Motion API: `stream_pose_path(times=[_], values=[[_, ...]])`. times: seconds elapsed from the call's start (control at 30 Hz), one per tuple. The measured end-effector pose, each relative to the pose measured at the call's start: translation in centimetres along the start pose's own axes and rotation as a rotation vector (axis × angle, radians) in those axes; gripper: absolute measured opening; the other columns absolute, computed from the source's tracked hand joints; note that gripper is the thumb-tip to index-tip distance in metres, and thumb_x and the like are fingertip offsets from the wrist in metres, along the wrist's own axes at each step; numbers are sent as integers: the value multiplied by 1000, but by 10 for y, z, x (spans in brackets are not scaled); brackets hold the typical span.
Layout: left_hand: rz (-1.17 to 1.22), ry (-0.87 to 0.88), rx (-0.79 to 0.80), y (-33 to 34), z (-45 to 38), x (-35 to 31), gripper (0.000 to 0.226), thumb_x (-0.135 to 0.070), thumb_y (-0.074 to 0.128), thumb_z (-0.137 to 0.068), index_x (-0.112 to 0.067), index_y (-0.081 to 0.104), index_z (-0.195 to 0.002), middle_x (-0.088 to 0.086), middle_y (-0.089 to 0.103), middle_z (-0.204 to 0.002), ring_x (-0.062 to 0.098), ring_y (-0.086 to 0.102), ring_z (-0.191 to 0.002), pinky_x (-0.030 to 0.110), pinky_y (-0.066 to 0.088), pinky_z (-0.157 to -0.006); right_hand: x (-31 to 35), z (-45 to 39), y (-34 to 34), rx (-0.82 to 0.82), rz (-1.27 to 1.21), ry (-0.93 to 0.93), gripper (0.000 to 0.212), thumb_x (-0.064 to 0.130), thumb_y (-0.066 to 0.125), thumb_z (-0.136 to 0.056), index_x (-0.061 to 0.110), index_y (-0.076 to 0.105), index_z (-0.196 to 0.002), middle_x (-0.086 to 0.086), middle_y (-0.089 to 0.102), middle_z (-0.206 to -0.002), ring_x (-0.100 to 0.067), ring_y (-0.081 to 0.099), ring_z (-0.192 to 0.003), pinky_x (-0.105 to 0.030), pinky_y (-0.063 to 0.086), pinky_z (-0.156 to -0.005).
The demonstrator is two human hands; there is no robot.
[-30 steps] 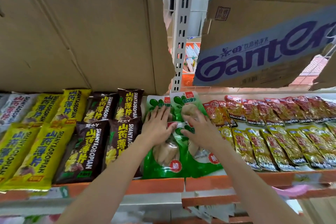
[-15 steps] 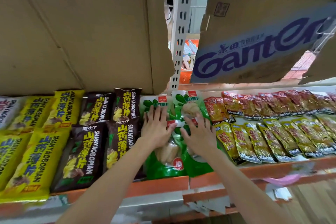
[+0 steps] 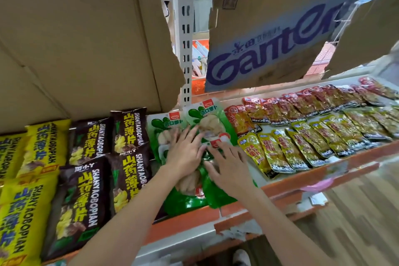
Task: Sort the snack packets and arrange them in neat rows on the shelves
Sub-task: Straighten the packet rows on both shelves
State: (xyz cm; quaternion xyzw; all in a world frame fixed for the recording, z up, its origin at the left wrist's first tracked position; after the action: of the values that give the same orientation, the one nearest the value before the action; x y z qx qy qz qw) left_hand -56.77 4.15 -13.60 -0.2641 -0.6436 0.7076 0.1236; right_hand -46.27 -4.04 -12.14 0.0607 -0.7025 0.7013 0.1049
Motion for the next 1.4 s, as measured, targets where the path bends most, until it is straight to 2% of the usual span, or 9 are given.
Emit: stream_pose_path(times=[0.17, 0.33, 0.47, 0.53, 0.73, 0.9, 1.07, 1.23, 1.4], values=[[-1, -21, -39, -6, 2, -4, 45, -41, 23, -100, -29, 30, -143, -5, 22, -154, 15, 12, -142, 38, -4, -117, -3, 0, -1, 82, 44, 79, 52, 53, 32, -85, 21, 67, -105, -7, 66, -110, -26, 64, -98, -41, 52, -82], [88, -173, -105, -19, -5, -20, 38, -36, 37, -98, -16, 49, -129, 5, 32, -147, 21, 17, -140, 43, 14, -116, -42, -8, -24, 40, -132, -88, 47, 47, 23, -98, 24, 37, -136, 4, 29, -147, -18, 22, -137, -40, 20, -111], [64, -80, -344, -33, -17, -84, 38, -22, 53, -89, 2, 56, -118, 19, 51, -129, 36, 43, -125, 43, 32, -106, -122, -21, -47, -43, -114, -47, 38, 31, 37, -97, 24, 45, -133, 6, 32, -146, -16, 21, -139, -40, 19, -111], [73, -97, -293, -28, -23, -120, 46, -30, 48, -92, -5, 48, -130, 16, 42, -138, 33, 33, -133, 40, 24, -111, -161, -27, -52, -43, -56, -24, 37, 34, 41, -96, 25, 46, -132, 3, 30, -149, -20, 19, -141, -48, 19, -113], [11, -282, -106, 21, -34, -157, 58, -55, 29, -94, -27, 24, -144, 0, 1, -156, 25, -3, -142, 40, -3, -116, -224, -27, -37, 196, 71, -62, 100, 82, -27, -54, 52, 10, -142, 12, -5, -157, -19, -10, -145, -53, -7, -112], [34, -252, -125, 25, -28, -161, 62, -59, 27, -81, -26, 58, -123, 11, 38, -145, 28, 19, -134, 61, 28, -106, -244, -32, -34, 213, 75, -144, 82, 77, -17, -65, 54, 4, -141, 13, -8, -157, -19, -12, -144, -55, -8, -112], [48, -337, 23, 30, -12, -156, 50, -58, 27, -94, -45, 22, -142, -4, -9, -156, 19, -21, -142, 41, -11, -114, -248, -32, -34, 236, 74, -182, 83, 77, -19, -65, 54, 3, -142, 12, -11, -157, -20, -16, -144, -57, -8, -112], [86, -326, -93, 15, -25, -159, 53, -55, 32, -90, -34, 33, -139, -5, 4, -155, 16, -8, -143, 37, -4, -114, -241, -34, -50, 322, -47, -126, 64, 70, 10, -86, 46, 14, -145, 8, -8, -157, -17, -14, -144, -52, -8, -114], [58, -304, -208, 0, -74, -146, 64, -51, 31, -93, -16, 25, -145, 2, 13, -156, 19, 2, -145, 41, -2, -116, -215, -79, -68, 128, -102, -252, 53, 44, 31, -98, 24, 25, -146, 3, 11, -157, -16, 5, -145, -36, 3, -116]])
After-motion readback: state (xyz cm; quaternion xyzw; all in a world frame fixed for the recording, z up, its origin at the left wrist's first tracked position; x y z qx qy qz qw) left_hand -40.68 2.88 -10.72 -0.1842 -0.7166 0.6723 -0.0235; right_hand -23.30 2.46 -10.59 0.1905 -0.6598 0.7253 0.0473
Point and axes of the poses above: each hand's wrist, its own z-axis away from the middle knuckle, its own y-axis out of the palm, x = y × z, the point moved 4 cm from there along -z, towards the middle knuckle
